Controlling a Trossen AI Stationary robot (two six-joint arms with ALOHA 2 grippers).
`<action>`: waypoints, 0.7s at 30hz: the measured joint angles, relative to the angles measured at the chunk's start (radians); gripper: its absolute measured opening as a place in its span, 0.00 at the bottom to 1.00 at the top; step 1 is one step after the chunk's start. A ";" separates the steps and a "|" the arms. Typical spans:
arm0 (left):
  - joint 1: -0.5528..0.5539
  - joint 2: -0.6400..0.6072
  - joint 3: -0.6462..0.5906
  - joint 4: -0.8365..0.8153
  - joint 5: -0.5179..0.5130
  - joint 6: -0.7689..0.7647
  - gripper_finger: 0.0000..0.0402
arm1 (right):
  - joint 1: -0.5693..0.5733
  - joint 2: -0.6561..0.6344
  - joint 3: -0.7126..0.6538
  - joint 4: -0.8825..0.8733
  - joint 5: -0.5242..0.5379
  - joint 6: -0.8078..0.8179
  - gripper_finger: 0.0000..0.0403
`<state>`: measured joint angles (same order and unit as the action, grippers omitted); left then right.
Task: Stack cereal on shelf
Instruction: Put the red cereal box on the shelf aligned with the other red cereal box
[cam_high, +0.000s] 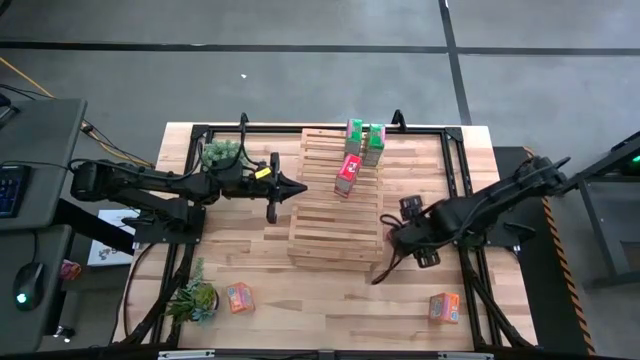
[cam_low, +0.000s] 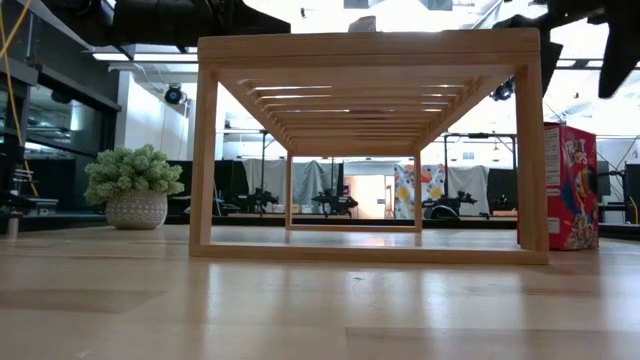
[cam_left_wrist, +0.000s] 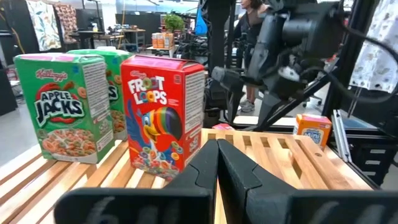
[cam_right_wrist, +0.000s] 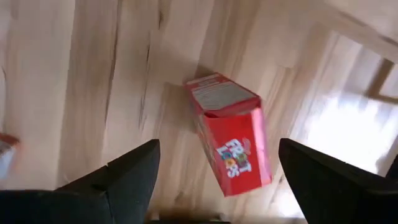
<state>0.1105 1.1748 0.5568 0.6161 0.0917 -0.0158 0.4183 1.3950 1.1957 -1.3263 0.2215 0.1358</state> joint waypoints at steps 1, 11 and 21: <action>-0.001 0.000 0.000 0.000 0.000 0.000 0.00 | 0.000 0.016 0.000 -0.002 -0.004 -0.022 0.80; -0.002 0.000 0.000 0.001 0.000 0.000 0.00 | -0.058 0.099 0.000 -0.054 0.071 -0.155 0.80; -0.002 0.000 0.000 0.001 0.000 0.000 0.00 | -0.121 0.097 0.000 -0.063 0.007 -0.189 0.80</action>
<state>0.1081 1.1748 0.5568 0.6170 0.0917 -0.0154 0.2970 1.4925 1.1957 -1.3895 0.2284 -0.0531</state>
